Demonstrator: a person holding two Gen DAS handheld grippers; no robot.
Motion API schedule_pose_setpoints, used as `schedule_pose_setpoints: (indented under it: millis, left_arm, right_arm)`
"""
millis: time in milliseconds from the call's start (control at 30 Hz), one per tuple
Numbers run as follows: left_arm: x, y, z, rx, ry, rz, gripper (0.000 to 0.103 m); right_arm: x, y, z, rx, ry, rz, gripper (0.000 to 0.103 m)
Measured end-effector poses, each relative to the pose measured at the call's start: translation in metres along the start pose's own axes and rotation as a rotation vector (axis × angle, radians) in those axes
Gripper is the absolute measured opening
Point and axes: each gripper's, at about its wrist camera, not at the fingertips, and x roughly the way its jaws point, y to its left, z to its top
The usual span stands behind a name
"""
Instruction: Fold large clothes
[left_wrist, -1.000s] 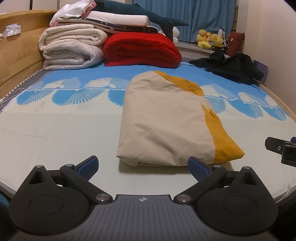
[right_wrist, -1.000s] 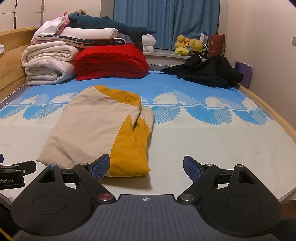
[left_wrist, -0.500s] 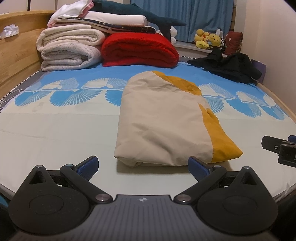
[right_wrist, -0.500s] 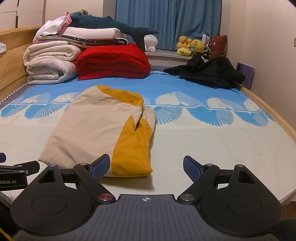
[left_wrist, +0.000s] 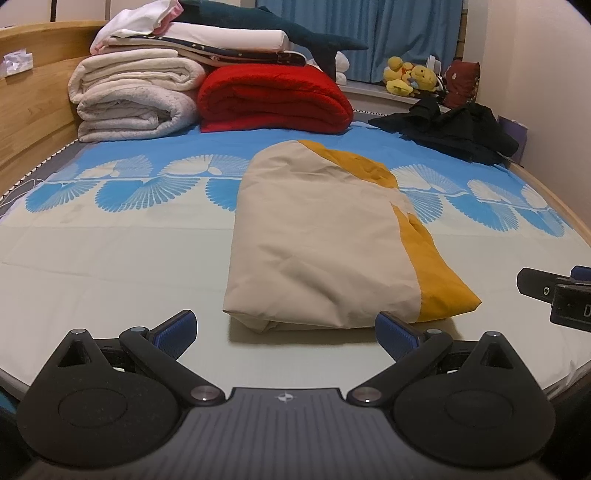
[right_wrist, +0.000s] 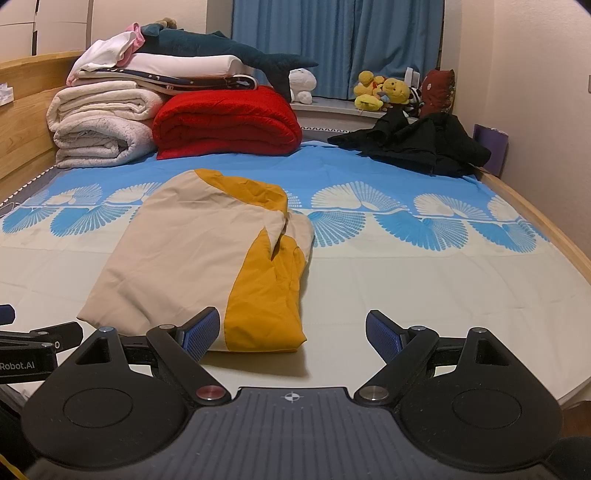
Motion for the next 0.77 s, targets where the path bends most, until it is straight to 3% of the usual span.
schedule_pose_setpoints:
  millis: [767]
  left_arm:
    - [-0.0005,-0.0004,-0.0008,0.008,-0.001,-0.01,0.103]
  right_arm:
    - [-0.0001,0.0015,0.0002,0.0,0.002,-0.001,0.087]
